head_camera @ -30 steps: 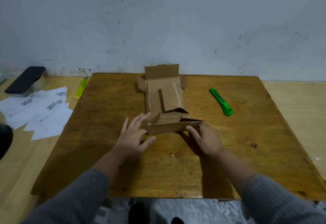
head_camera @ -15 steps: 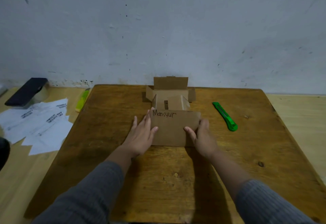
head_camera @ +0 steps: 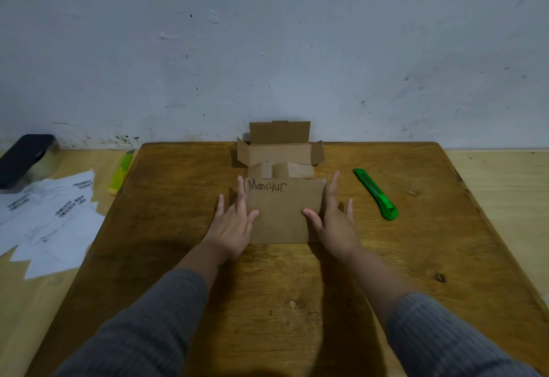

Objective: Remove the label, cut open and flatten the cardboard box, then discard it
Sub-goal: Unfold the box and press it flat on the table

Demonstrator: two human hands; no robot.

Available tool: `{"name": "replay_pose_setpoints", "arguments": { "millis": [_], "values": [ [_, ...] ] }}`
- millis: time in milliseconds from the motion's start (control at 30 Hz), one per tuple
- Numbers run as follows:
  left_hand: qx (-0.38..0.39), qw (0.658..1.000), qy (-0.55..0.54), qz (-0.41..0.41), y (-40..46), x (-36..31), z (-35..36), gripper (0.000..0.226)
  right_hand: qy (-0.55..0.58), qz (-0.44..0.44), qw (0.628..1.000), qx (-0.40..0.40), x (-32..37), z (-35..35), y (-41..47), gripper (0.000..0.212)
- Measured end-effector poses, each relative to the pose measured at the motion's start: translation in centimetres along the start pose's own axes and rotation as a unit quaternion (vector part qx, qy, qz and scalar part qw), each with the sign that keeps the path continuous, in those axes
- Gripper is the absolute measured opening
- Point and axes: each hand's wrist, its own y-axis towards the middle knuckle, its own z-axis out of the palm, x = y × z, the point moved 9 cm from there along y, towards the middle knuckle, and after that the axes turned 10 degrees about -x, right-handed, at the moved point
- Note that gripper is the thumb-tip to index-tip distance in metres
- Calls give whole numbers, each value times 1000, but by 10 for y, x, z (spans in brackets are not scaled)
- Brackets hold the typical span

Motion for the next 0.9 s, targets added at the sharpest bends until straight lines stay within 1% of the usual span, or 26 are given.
{"name": "replay_pose_setpoints", "arguments": {
  "millis": [100, 200, 300, 367, 500, 600, 767, 833, 900],
  "values": [
    [-27, 999, 30, 9, 9, 8, 9, 76, -74, -55, 996, -16, 3, 4, 5, 80],
    [-20, 996, 81, 43, 15, 8, 21, 67, -148, -55, 987, -8, -8, 14, 11, 74],
    [-28, 990, 123, 60, 20, 11, 27, 60, -184, -58, 981, 17, -12, 22, 16, 71],
    [-35, 988, 135, 72, 23, 11, 31, 58, -205, -76, 975, 34, -11, 27, 19, 69],
    [-44, 972, 197, 120, 26, 10, 36, 55, -237, -108, 963, 67, -15, 33, 25, 69],
    [-26, 967, 225, 119, 30, 8, 35, 66, -257, -106, 957, 86, -19, 36, 29, 69],
    [16, 970, 235, 62, 34, -5, 41, 82, -303, -106, 941, 102, -16, 35, 37, 66],
    [28, 968, 243, 61, 31, -6, 40, 85, -307, -123, 938, 101, -13, 32, 32, 63],
    [34, 968, 243, 56, 21, -6, 39, 83, -292, -135, 943, 91, -10, 30, 22, 62]
  ]
}}
